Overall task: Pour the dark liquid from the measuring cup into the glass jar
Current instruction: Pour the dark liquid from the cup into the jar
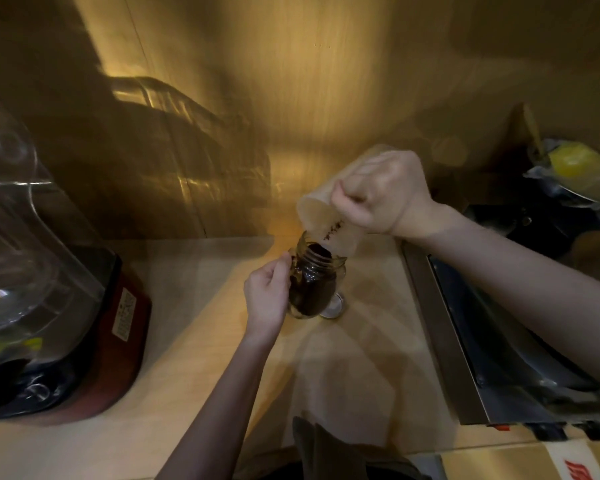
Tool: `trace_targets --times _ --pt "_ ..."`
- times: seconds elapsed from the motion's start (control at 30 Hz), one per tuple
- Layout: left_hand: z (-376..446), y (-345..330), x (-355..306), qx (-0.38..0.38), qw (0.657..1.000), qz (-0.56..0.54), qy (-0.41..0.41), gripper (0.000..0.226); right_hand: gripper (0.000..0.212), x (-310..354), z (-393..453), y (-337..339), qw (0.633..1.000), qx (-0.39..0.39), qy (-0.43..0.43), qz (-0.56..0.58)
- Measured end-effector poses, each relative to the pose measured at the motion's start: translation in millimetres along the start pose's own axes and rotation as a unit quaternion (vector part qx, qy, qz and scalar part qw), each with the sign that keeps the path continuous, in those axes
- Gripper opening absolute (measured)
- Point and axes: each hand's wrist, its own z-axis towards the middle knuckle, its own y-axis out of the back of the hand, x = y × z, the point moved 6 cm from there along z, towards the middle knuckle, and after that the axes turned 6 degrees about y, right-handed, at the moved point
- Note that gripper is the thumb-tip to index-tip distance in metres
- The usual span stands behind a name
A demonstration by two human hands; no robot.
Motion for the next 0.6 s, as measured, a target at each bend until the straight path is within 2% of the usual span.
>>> trace_targets --times 0.1,0.17,0.23,0.3,0.43,0.5,0.6 --pt "-0.9 3.5 10.8 0.050 0.999 -0.016 0.014 0.049 0.048 -14.2 -15.3 -2.2 0.992 0.003 -0.116 0.045" --pt "-2.3 8.3 17.0 0.064 0.996 -0.050 0.049 0.040 0.050 -22.2 -33.7 -11.0 0.976 0.007 -0.193 0.100" --pt "-5.5 16.5 23.2 0.048 0.990 -0.087 0.098 0.028 0.051 -26.6 -51.3 -16.6 0.952 0.005 -0.260 0.163" --pt "-9.6 27.8 28.9 0.025 0.986 -0.102 0.132 0.022 0.050 -24.2 -64.8 -21.6 0.934 0.002 -0.291 0.207" --pt "-16.4 48.3 39.2 -0.037 0.988 -0.067 0.131 0.022 0.052 -21.2 -80.2 -29.8 0.912 -0.033 -0.323 0.251" --pt "-15.9 48.1 46.8 -0.033 0.991 -0.052 0.122 0.022 0.054 -27.3 -91.9 -43.3 0.880 -0.047 -0.377 0.285" --pt "-15.2 45.9 59.0 -0.043 0.986 -0.094 0.132 0.027 0.055 -29.1 -112.7 -67.0 0.787 -0.077 -0.492 0.365"
